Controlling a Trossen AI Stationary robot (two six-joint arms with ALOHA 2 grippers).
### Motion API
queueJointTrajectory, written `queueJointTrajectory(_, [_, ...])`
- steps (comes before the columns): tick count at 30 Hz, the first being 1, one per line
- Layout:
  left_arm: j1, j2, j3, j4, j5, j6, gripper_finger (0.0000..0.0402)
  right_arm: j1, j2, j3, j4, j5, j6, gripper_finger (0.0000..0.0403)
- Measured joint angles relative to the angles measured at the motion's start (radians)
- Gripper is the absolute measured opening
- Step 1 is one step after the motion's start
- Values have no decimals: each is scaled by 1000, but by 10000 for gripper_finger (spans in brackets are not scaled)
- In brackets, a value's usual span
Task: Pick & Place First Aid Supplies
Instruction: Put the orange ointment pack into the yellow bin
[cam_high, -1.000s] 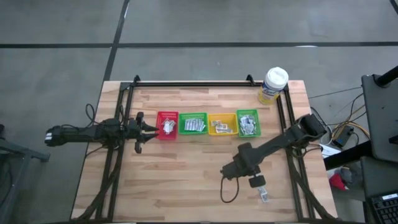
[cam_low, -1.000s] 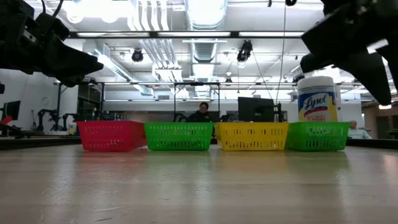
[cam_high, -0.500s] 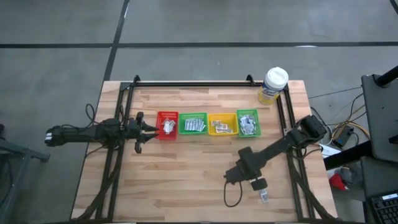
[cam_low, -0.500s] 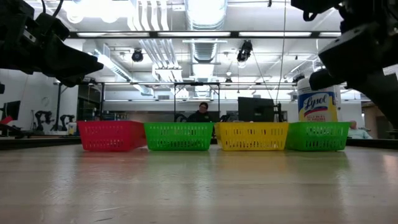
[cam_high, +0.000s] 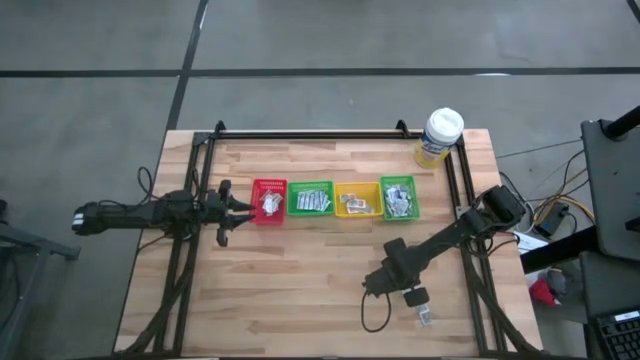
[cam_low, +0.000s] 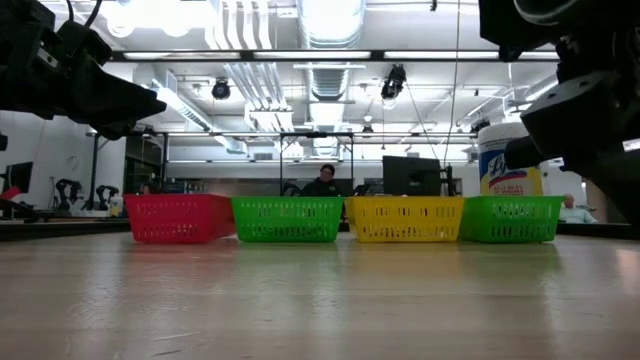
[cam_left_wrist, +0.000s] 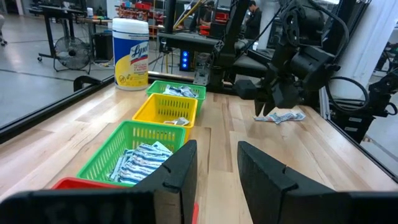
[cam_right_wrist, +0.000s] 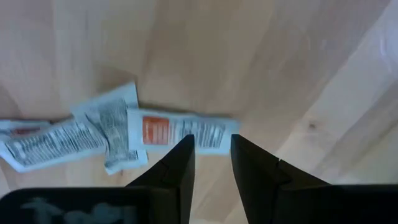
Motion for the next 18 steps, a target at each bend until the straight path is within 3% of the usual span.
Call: queueJointTrajectory(18, [0, 0, 0, 1, 0, 0, 113, -3, -4, -69, 96, 15, -32, 91])
